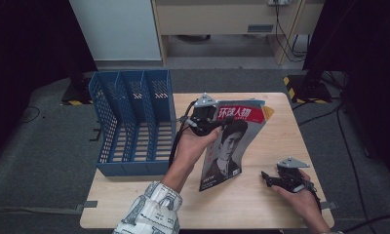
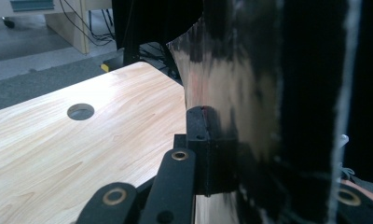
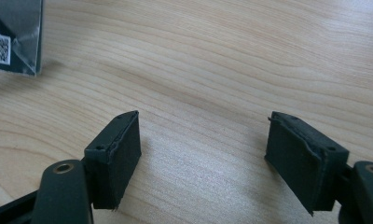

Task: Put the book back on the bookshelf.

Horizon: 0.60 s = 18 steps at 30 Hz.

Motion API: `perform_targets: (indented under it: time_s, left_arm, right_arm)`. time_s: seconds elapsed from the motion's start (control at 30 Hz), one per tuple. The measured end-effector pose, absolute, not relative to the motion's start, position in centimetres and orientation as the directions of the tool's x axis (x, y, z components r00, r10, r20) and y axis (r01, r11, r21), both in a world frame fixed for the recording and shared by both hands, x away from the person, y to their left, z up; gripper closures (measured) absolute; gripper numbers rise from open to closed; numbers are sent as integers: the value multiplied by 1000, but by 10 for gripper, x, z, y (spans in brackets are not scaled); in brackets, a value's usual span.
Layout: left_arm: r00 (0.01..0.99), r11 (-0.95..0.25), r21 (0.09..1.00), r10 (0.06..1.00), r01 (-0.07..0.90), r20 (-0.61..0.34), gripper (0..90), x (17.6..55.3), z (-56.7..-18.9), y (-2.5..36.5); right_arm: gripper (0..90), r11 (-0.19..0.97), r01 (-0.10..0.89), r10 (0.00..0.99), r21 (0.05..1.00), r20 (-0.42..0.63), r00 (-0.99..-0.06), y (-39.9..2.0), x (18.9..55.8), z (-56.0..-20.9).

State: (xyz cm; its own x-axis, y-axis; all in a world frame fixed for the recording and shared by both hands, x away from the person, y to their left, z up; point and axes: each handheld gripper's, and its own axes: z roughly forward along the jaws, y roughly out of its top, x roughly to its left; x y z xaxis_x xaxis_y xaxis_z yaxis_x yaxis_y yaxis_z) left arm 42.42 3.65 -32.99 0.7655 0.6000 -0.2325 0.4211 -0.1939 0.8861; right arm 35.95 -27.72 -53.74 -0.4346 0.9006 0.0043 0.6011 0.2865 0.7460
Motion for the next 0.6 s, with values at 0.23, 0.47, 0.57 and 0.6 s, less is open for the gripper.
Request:
perform_targets:
  time_s: [0.23,0.47,0.57,0.6]
  left_arm:
    - [760,-186,891,608,415,-227,869,426,-325,43]
    - [749,-170,894,621,414,-229,868,428,-320,52]
    - [746,-166,895,625,415,-230,869,428,-320,54]
    - [744,-165,894,627,416,-231,869,429,-320,55]
  right_arm:
    - [263,288,600,899,746,5,-438,-277,359,-537]
    - [260,289,600,899,746,4,-438,-277,360,-537]
    - [251,286,603,900,745,6,-435,-276,360,-537]
    - [249,288,602,900,744,5,-437,-276,360,-537]
